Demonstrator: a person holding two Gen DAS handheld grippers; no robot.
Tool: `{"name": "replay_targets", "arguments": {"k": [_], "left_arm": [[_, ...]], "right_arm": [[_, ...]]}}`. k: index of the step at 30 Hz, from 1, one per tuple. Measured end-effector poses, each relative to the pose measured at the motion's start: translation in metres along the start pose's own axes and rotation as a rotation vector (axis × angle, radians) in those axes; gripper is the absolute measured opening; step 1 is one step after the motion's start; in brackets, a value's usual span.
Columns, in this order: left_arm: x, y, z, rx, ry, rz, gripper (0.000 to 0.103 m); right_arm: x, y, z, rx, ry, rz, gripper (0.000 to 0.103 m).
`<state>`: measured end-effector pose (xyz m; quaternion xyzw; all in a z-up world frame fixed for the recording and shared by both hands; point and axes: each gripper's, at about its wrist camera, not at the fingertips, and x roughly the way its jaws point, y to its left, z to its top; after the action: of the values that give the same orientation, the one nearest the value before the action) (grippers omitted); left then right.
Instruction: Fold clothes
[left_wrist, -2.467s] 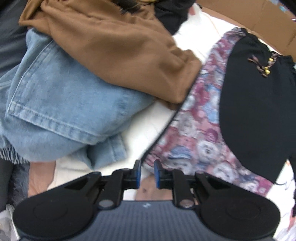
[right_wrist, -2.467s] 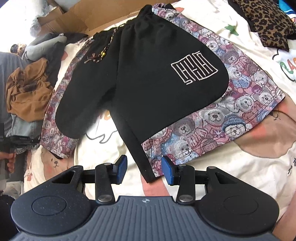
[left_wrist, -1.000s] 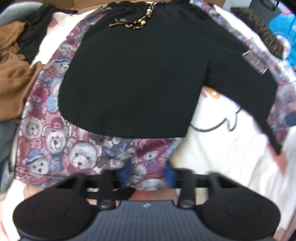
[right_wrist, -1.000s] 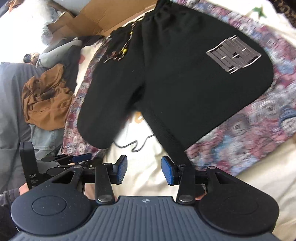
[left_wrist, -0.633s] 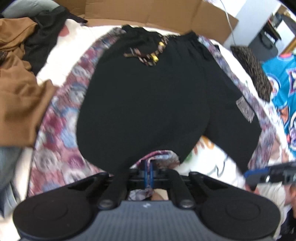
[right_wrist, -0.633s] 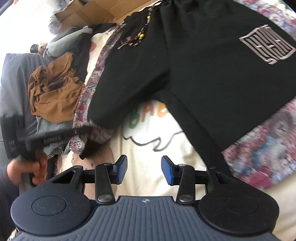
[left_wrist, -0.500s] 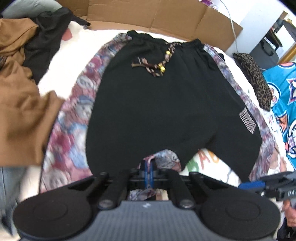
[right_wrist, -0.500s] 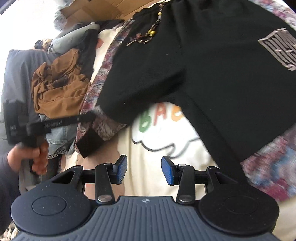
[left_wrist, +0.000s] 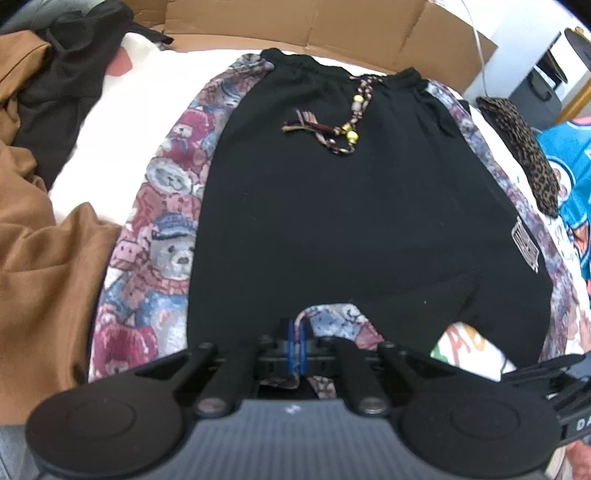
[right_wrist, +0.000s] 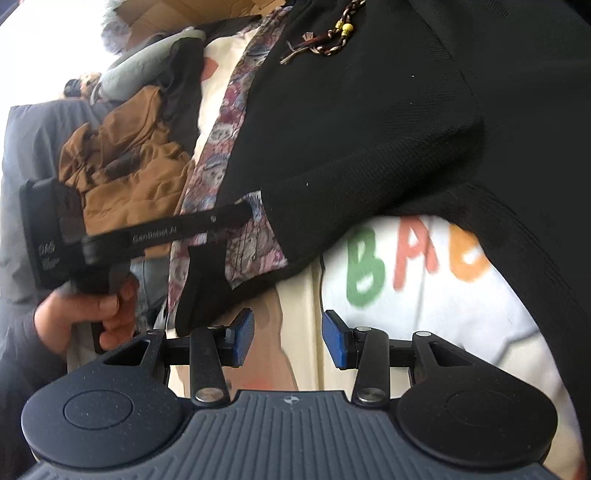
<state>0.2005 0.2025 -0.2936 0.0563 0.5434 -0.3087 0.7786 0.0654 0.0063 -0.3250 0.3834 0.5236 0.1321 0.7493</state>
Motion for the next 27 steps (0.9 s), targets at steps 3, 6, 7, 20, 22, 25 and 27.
{"name": "replay_targets", "arguments": {"k": [3,6,7,20,22,25,27], "left_arm": [[0.002,0.001,0.003,-0.021,-0.016,-0.006,0.003],[0.006,0.000,0.005,-0.021,-0.030,-0.010,0.003],[0.007,0.000,0.006,-0.021,-0.033,-0.010,0.003],[-0.008,0.008,0.000,-0.097,-0.071,-0.032,0.010],[-0.023,0.009,0.000,-0.115,-0.098,-0.028,0.013],[-0.046,0.007,-0.005,-0.142,-0.138,-0.037,0.017],[-0.059,0.005,-0.012,-0.146,-0.154,-0.021,0.019]], "right_arm": [[0.010,-0.005,0.007,0.103,-0.009,0.026,0.048],[0.019,-0.006,0.011,0.138,-0.028,0.040,0.048],[0.022,-0.005,0.013,0.139,-0.033,0.040,0.048],[0.030,-0.009,0.011,0.228,-0.046,0.081,0.004],[0.021,-0.005,0.010,0.212,-0.029,0.083,0.002],[0.005,-0.001,0.006,0.170,-0.011,0.079,0.002],[-0.007,0.000,0.003,0.153,0.001,0.069,0.002]]}}
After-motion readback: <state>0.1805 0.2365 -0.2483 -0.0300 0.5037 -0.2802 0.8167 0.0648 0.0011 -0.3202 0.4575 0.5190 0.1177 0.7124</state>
